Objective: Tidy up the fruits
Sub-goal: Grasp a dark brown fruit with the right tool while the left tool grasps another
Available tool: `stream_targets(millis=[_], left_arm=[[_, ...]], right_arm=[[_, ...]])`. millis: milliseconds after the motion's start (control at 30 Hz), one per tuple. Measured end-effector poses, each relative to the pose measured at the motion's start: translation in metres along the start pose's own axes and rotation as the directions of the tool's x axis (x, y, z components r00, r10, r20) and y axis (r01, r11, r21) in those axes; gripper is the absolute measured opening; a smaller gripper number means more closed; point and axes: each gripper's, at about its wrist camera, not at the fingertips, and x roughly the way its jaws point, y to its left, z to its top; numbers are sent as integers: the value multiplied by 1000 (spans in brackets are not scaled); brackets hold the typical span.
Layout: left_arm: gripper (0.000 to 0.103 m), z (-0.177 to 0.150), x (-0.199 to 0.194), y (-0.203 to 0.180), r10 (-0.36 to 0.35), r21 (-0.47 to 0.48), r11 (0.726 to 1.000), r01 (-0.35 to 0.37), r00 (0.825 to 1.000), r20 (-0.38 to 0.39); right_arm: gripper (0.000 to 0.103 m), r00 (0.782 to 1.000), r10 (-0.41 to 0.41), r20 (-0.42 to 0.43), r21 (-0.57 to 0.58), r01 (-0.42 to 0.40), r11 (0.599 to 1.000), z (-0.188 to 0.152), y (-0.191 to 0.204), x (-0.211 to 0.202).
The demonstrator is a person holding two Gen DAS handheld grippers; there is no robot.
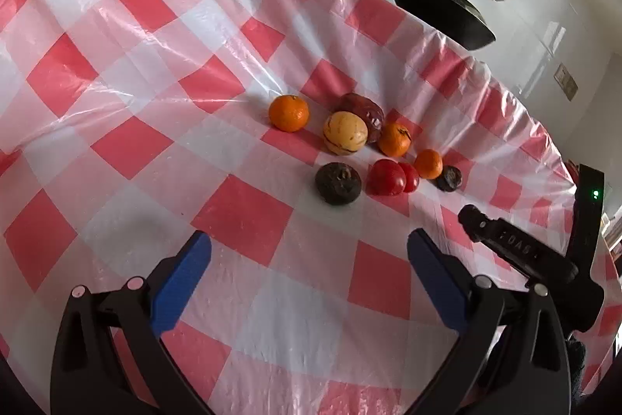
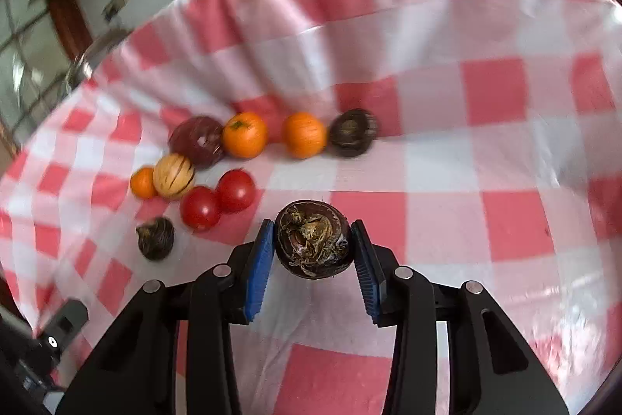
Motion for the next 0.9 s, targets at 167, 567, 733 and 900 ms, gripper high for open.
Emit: stream_targets(millis=[167, 567, 733, 900], left_arm=[[101, -1, 3, -7, 10, 35, 999, -9, 1000, -20], [73, 37, 104, -62, 220, 274, 947, -168, 960, -171], [41, 36, 104, -68, 249, 349, 918, -188, 959, -138], [41, 25, 65, -57, 210, 312, 932, -182, 976, -58]], right_arm=[[40, 998, 46, 45, 144, -52, 988, 0, -23, 5], [40, 995, 64, 75, 162, -75, 984, 0, -32, -3], [40, 995, 68, 79, 162, -80, 983, -1, -32, -4], [40, 995, 67, 78, 160, -79, 984, -1, -31, -5]])
